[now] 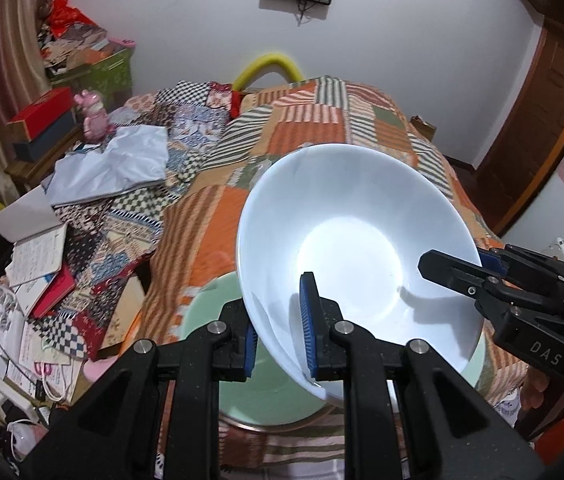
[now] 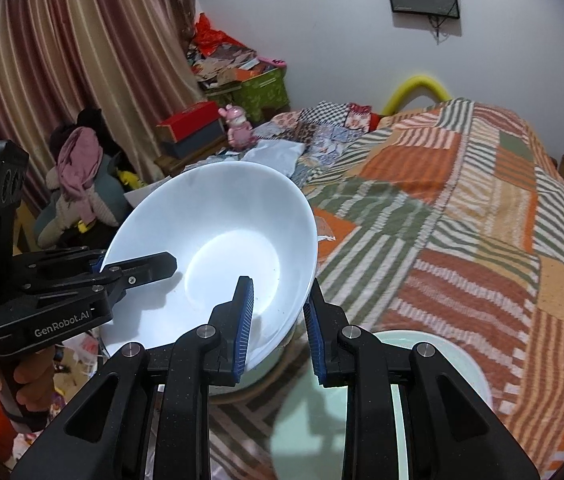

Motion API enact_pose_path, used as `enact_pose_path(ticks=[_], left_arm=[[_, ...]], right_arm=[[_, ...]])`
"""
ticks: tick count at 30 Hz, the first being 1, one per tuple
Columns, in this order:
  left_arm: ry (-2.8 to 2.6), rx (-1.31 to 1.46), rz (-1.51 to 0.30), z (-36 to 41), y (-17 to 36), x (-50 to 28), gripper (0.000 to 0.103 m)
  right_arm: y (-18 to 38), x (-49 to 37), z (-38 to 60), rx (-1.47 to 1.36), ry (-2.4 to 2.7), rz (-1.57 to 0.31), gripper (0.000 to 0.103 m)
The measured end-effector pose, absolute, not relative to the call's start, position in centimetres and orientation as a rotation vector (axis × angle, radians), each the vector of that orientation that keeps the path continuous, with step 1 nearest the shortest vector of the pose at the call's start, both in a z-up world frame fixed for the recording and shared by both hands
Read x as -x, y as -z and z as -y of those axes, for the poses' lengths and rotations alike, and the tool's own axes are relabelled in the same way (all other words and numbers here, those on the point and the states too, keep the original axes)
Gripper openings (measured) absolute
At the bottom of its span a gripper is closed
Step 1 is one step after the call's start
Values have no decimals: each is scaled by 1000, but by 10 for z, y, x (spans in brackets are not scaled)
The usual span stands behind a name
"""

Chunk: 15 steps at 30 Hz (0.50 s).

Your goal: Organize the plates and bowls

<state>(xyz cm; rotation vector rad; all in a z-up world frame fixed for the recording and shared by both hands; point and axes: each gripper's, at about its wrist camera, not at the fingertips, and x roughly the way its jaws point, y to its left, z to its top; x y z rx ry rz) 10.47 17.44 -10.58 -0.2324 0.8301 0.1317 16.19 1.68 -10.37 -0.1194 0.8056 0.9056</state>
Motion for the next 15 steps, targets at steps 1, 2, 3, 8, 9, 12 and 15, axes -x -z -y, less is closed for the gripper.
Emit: enact_pose_path(ticks=[1,2,3,8,9,12,15], left_arm=[[-137,235,-834,-177,108,-103,18],[-142,239,-839,-180,110,-102,18],[-146,243,-843,-182,112,-100,18],[-165,250,-883,-194,130,-97,18],[-168,252,-891,-194,134,-96,18],[-171,255,-914,-197,143,-95,18],[-175,260,-937,-200,153,-95,18]], right_arm=[[107,-161,-20,119,-912,-814,23],[108,-161,-23,119,-915,-820,23],[112,-160,-27,119,-921,-830,23],[126,-158,-36,125,-931,-873,23],[130,-158,-38,127,-933,-886,23],[140,-159,-44,136,-936,-920,23],[147,-158,-48,143,-939,-942,23]])
